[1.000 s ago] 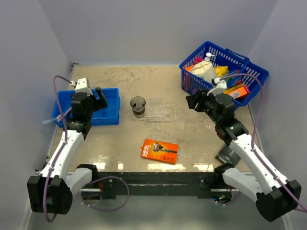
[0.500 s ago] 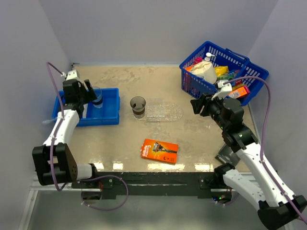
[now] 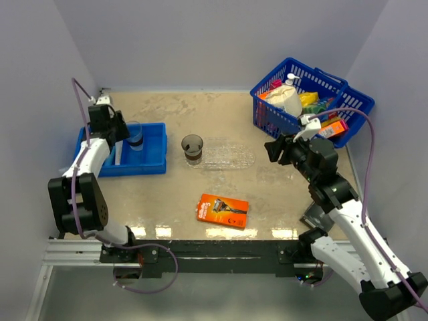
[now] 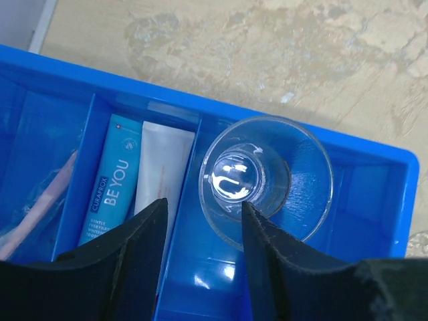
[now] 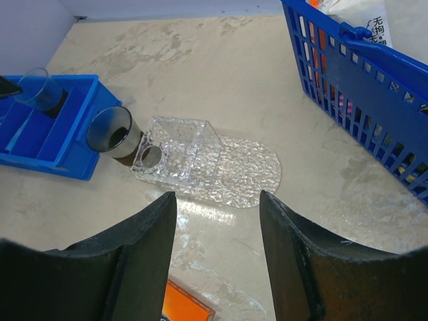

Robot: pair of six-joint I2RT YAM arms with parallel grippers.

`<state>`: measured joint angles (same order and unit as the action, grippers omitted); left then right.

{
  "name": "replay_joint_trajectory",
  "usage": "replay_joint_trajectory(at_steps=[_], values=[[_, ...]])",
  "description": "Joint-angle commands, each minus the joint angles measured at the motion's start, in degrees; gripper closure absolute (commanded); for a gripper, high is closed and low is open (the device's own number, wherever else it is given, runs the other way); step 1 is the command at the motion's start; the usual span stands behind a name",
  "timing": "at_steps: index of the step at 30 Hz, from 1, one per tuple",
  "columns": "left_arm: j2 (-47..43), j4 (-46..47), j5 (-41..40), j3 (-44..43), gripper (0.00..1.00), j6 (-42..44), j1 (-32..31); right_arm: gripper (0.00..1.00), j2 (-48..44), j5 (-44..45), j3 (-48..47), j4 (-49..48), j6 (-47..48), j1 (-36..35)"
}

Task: Prepare toiletry sets of a toothbrush and toothpaste on the tray

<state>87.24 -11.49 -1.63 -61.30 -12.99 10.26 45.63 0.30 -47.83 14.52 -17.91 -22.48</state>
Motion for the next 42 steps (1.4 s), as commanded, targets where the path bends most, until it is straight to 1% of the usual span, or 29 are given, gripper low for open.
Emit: replay_joint_trajectory(at_steps=[1, 3, 10, 14, 15, 17, 18, 20, 22, 27, 33, 42], values=[[1.44, 0.67, 3.12, -1.37, 0.49, 1.74, 0.29, 0.44, -0.80, -1.79, 1.25, -1.77, -0.54, -0.02], [2.32, 0.41, 3.73, -1.46, 0.56, 1.92, 0.29, 0.44, -0.63, -2.23, 1.78, -2.30, -0.98, 0.07], [4.34, 0.06, 3.83, -2.07, 0.61, 2.27, 0.20, 0.45, -0.80, -3.02, 2.83, -3.63, -2.21, 0.07], [5.48, 0.06, 3.47, -2.51, 0.65, 2.36, 0.29, 0.45, -1.07, -2.84, 3.27, -3.63, -2.30, 0.07], [5.57, -0.20, 3.30, -2.60, 0.68, 2.36, 0.29, 0.45, -1.07, -2.93, 3.53, -3.80, -2.30, 0.07], [5.66, -0.12, 2.60, -2.60, 0.70, 2.45, 0.55, 0.45, -0.98, -3.19, 3.62, -3.98, -2.56, 0.07], [5.75, -0.12, 2.60, -2.60, 0.76, 2.45, 0.64, 0.46, -0.89, -3.46, 3.71, -4.24, -2.57, 0.07], [6.10, -0.20, 2.51, -2.60, 0.82, 2.36, 0.72, 0.46, -0.89, -3.72, 3.80, -4.33, -2.74, -0.02], [6.10, -0.29, 2.33, -2.69, 0.85, 2.36, 0.90, 0.46, -0.98, -3.90, 3.98, -4.33, -2.92, 0.07], [5.13, -0.56, 1.98, -2.60, 0.99, 2.10, 0.81, 0.46, -1.24, -3.81, 4.33, -4.33, -3.27, 0.07], [2.85, 0.41, 3.03, -1.64, 1.00, 0.69, 0.90, 0.46, -0.72, -3.81, 4.24, -4.33, -3.80, 0.07], [-6.20, 4.72, 1.98, 2.93, 1.00, -2.39, 0.90, 0.44, 0.51, -4.60, 2.75, -4.33, -5.73, 0.07]])
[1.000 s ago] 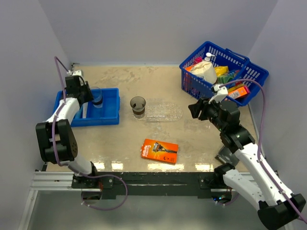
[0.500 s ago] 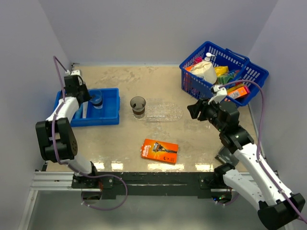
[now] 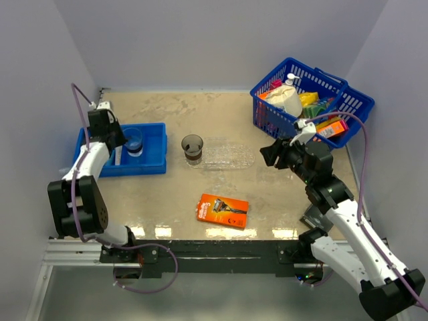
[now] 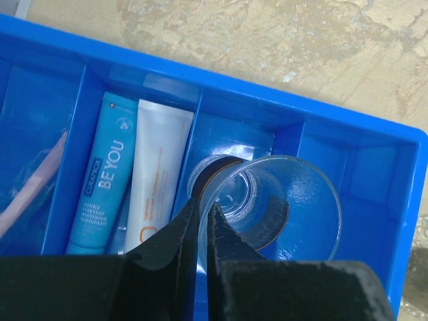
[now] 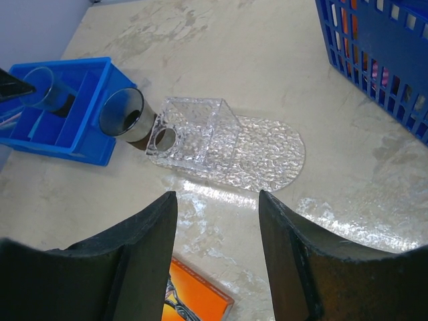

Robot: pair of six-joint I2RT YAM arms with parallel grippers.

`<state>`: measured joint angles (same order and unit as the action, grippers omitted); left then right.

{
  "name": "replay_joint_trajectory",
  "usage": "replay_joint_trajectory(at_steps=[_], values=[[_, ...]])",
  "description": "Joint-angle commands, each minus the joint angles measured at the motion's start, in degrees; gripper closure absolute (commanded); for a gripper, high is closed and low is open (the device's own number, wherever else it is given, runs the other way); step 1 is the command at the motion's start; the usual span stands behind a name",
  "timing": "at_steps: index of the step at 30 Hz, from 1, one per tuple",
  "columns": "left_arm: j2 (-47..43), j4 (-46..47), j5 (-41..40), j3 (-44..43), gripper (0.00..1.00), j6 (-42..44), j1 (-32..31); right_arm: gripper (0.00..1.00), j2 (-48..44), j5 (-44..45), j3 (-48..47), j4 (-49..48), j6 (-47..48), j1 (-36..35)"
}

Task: Prepare toiletry sets of a toothbrush and toothpaste on the tray

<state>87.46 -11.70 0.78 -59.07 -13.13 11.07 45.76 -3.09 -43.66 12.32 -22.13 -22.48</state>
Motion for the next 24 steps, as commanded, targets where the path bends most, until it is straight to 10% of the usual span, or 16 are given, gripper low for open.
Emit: replay_joint_trajectory(at_steps=[1, 16, 24], values=[[-7.90, 5.20, -0.60, 1.06, 1.00, -2.34, 0.00, 0.44, 0.56, -1.30, -1.52, -2.12, -1.69, 0.07], [-19.52, 8.36, 0.53, 6.25, 1.00, -4.36, 0.00, 0.48, 3.63, -4.29, -6.78, -2.47, -5.73, -0.28], [-22.07, 8.72, 2.56, 6.42, 1.00, -4.98, -2.10, 0.47, 13.80, 4.84, -15.31, -2.38, -6.17, -11.96]])
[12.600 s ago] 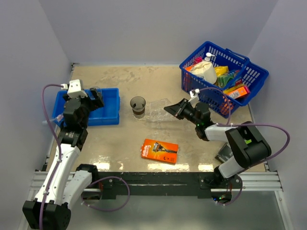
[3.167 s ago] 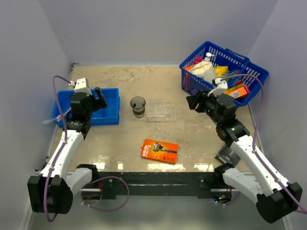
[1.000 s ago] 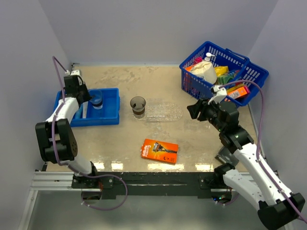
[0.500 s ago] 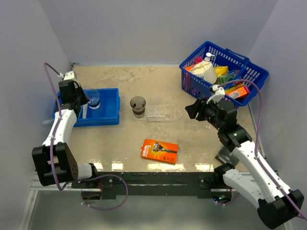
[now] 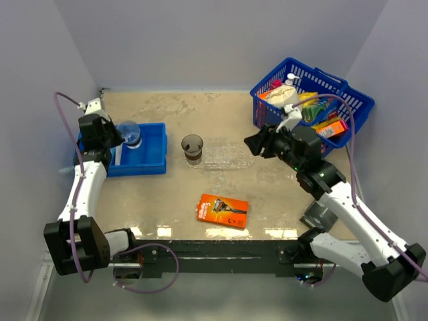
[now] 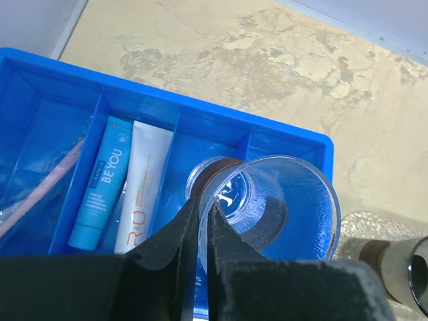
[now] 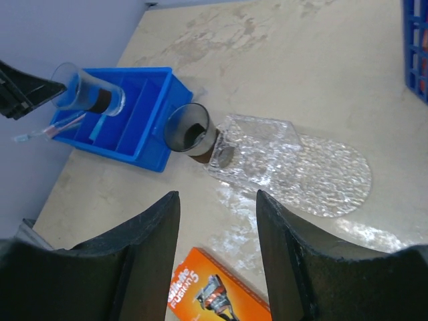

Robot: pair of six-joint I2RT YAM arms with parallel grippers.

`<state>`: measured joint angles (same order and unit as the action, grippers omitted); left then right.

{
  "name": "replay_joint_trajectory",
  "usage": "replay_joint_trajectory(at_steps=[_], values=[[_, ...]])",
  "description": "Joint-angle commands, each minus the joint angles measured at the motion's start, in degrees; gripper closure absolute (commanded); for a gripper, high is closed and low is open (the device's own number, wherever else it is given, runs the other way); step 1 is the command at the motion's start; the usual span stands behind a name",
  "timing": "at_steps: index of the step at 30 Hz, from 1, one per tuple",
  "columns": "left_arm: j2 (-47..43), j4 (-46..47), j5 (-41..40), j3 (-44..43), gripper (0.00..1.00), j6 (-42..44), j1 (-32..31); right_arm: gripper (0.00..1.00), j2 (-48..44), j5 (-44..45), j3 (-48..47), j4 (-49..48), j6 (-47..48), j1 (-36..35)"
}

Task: Prepare toiletry sets of a toothbrush and toothpaste on the tray

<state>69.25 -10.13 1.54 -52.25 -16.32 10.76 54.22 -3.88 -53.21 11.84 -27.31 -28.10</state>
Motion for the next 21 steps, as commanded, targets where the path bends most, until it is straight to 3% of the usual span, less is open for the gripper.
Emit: replay_joint_trajectory(at_steps=[1, 13, 21], values=[[-4.04, 7.06, 1.71, -0.31, 1.00, -1.70, -2.41, 0.47, 7.11, 6.33, -7.94, -1.90, -1.16, -8.79], [-6.06, 7.23, 1.36, 0.13, 1.00, -1.44, -8.83, 0.46, 30.58, 15.38, -29.55, -0.41, -0.90, -22.87], [-6.15, 7.49, 2.24, 0.39, 1.00, -2.32, -11.64, 0.46, 45.00, 21.19, -43.01, 3.28, -3.27, -26.04]])
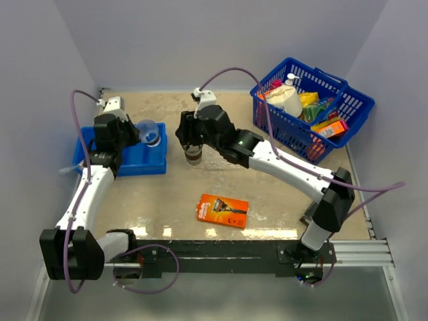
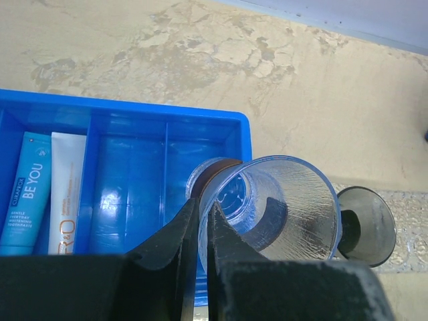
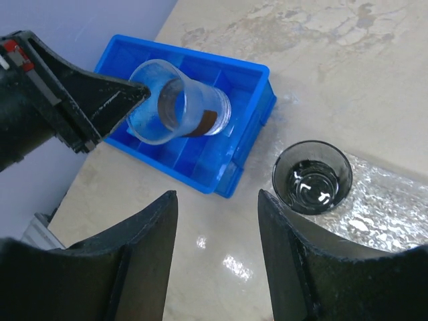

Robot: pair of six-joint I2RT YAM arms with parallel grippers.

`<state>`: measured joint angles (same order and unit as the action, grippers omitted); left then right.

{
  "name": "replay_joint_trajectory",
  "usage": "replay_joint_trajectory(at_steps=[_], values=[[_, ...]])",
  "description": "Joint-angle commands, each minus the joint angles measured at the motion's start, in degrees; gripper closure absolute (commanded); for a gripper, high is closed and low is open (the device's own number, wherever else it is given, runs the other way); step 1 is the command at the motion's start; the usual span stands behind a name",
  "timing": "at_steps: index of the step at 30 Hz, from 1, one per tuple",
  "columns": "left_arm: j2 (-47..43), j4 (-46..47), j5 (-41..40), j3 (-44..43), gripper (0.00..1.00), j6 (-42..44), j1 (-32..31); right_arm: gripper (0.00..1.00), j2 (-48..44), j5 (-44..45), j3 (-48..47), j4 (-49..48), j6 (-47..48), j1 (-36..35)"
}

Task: Prepare toiletry sets of a toothbrush and toothpaste on the tray

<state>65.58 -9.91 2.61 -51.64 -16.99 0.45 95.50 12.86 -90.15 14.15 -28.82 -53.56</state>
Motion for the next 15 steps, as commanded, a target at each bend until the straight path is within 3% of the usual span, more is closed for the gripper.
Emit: replay_joint_trajectory(at_steps=[1, 15], values=[[-2.48, 7.36, 1.25, -0.22, 1.00, -1.73, -1.41, 0.46, 4.94, 3.93, -7.05, 0.62, -2.12, -0.84], [-3.09, 7.54, 0.90, 0.05, 1.00, -1.38, -3.70, 0.48, 20.76, 3.57, -24.80, 5.44, -1.59, -1.63]])
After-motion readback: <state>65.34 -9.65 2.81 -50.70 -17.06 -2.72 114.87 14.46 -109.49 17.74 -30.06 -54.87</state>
